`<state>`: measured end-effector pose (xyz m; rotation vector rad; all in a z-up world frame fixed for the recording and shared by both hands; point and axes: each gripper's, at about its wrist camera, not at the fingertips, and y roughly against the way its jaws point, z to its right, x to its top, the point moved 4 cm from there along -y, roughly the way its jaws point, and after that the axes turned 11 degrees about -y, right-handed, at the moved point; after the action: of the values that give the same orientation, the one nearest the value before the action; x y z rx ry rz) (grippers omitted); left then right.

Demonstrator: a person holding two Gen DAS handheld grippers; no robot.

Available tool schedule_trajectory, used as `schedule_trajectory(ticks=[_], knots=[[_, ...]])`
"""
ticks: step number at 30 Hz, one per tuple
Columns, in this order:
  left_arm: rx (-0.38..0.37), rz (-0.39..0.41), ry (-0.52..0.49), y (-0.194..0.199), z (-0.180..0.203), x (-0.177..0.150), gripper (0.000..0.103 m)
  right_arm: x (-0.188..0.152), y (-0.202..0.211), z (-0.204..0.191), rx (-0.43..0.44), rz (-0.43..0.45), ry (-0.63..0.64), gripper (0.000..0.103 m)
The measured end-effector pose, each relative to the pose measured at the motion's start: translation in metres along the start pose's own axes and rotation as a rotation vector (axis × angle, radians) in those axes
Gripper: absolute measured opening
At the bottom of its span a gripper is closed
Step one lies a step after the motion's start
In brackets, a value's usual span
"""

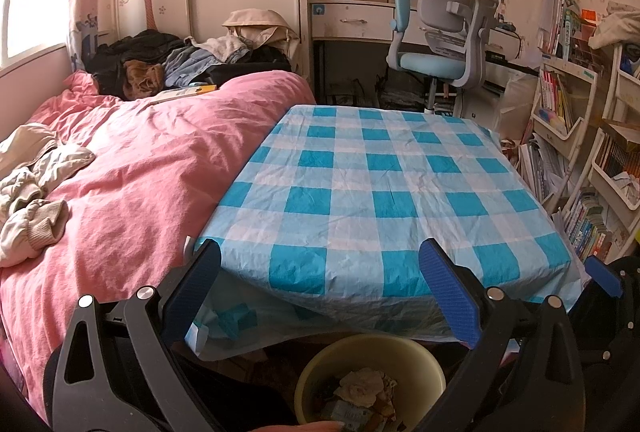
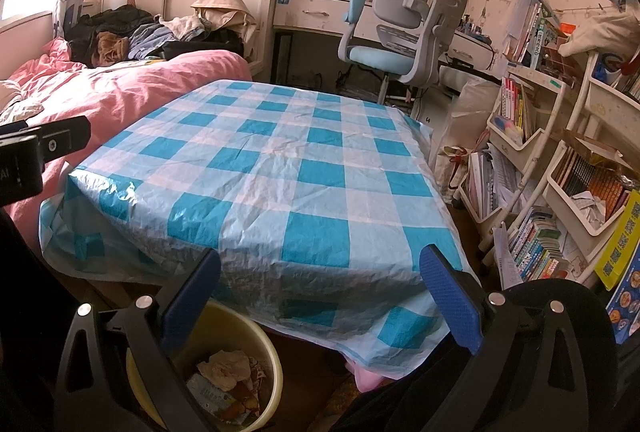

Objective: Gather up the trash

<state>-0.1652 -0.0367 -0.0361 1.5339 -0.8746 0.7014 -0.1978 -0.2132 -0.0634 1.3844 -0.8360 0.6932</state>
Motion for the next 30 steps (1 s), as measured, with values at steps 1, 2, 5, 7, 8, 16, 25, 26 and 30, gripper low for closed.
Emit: schedule_trajectory(ticks=[1,2,5,7,8,16,25,26,30], knots=[[0.000,0.001,0.001,-0.0003,-0.0006,0.0005,0.096,0.0008,-0.0006,-0.0009,0.000,0.000,0.000,0.095],[0.000,0.001,0.001,-0.0001,-0.0003,0.0003,0.096,0.0004,-0.0005,-0.0005,0.000,-0.001,0.000,0.095],[0.000,0.000,0.001,-0.0009,-0.0011,0.0010,0.096,0.0006,-0.0004,-0.0005,0.000,-0.001,0.000,0.095],[0.000,0.000,0.000,-0.0008,-0.0011,0.0011,0.096,0.0000,-0.0001,0.0003,0.000,0.000,-0.001,0.095],[0.001,-0.001,-0.001,-0.0004,-0.0002,0.0006,0.096,0.0010,-0.0007,-0.0007,0.000,-0.001,0.000,0.095],[-0.001,-0.001,0.000,-0.0007,-0.0007,0.0012,0.096,-0.0001,0.0000,0.0005,-0.001,-0.001,0.003,0.095],[0.000,-0.004,-0.001,-0.0006,-0.0004,0.0008,0.096,0.0000,-0.0002,0.0004,-0.001,-0.002,0.002,0.095],[0.001,-0.005,-0.002,0.0000,0.0003,0.0002,0.096,0.0009,-0.0006,-0.0007,0.000,-0.002,0.002,0.095],[0.001,-0.005,0.001,-0.0010,-0.0006,0.0016,0.096,0.0005,-0.0004,0.0000,0.000,-0.002,0.003,0.095]])
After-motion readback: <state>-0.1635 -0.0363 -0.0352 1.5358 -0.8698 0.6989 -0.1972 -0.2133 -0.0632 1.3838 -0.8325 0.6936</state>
